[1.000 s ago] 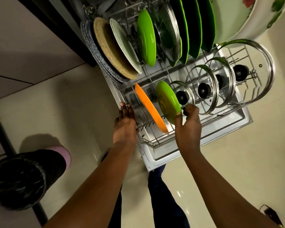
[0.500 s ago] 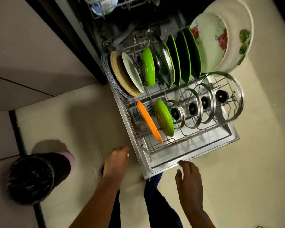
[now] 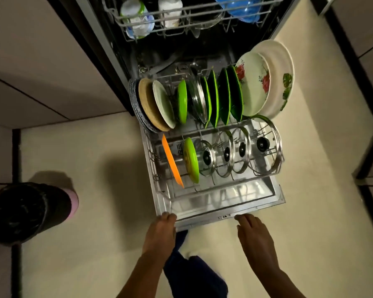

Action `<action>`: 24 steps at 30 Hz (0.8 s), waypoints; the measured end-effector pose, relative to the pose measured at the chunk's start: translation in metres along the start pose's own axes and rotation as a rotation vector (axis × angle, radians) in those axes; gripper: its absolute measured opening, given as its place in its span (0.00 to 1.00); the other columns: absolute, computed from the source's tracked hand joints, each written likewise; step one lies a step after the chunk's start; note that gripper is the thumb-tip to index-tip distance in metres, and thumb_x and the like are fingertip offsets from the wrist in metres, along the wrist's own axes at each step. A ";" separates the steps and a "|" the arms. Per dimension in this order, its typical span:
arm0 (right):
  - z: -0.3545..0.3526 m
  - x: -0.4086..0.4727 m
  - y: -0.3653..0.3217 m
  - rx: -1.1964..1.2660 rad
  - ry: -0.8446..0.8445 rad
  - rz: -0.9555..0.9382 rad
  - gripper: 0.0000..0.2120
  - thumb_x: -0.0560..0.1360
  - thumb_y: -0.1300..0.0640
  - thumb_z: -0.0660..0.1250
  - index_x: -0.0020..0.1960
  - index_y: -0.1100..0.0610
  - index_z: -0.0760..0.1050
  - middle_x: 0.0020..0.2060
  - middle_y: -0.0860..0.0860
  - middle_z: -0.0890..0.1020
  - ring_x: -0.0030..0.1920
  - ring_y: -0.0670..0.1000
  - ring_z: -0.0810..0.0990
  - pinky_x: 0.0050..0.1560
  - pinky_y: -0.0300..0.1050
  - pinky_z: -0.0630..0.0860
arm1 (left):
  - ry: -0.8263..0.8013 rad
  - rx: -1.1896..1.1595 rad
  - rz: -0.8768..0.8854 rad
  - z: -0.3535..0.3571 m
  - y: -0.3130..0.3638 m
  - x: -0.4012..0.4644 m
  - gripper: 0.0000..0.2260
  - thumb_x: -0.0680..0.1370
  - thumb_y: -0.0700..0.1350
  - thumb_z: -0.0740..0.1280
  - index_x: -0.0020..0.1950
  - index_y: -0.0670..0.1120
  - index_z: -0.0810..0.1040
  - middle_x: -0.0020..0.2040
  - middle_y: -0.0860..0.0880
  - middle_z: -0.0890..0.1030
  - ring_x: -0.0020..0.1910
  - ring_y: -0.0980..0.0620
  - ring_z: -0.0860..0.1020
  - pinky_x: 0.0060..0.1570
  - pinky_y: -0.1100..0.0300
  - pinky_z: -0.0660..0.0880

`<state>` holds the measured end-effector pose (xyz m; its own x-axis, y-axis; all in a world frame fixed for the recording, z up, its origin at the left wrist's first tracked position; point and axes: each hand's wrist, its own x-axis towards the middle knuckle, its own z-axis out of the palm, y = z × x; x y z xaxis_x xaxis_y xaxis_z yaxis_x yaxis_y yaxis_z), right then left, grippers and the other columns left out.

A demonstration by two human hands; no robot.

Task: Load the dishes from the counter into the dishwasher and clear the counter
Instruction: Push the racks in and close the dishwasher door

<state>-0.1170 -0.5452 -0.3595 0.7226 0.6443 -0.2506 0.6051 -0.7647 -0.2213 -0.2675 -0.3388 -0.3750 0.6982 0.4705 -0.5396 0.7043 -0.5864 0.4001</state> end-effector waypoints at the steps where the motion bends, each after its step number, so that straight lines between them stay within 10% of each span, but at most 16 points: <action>1: -0.002 0.001 0.008 -0.014 -0.003 -0.010 0.20 0.64 0.68 0.77 0.53 0.58 0.80 0.46 0.52 0.81 0.40 0.55 0.79 0.35 0.46 0.75 | 0.021 -0.002 0.000 0.004 0.006 0.003 0.15 0.77 0.40 0.65 0.63 0.47 0.76 0.61 0.48 0.77 0.58 0.48 0.76 0.56 0.57 0.74; 12: 0.008 0.087 0.067 -0.148 0.008 -0.141 0.25 0.67 0.68 0.73 0.64 0.59 0.74 0.58 0.55 0.78 0.55 0.56 0.77 0.43 0.48 0.77 | 0.213 -0.079 0.088 0.050 0.090 0.070 0.22 0.80 0.44 0.64 0.73 0.46 0.65 0.69 0.47 0.70 0.65 0.47 0.71 0.62 0.55 0.70; 24: 0.049 0.117 0.086 -0.012 -0.018 -0.273 0.23 0.68 0.64 0.76 0.60 0.56 0.71 0.55 0.53 0.75 0.48 0.51 0.75 0.32 0.42 0.76 | 0.356 0.121 0.091 0.075 0.109 0.124 0.12 0.65 0.36 0.79 0.43 0.46 0.80 0.44 0.48 0.79 0.41 0.51 0.79 0.39 0.58 0.77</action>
<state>0.0037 -0.5353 -0.4541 0.5261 0.8266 -0.2002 0.7808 -0.5627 -0.2714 -0.1141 -0.3938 -0.4538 0.7727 0.6003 -0.2061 0.6323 -0.6998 0.3325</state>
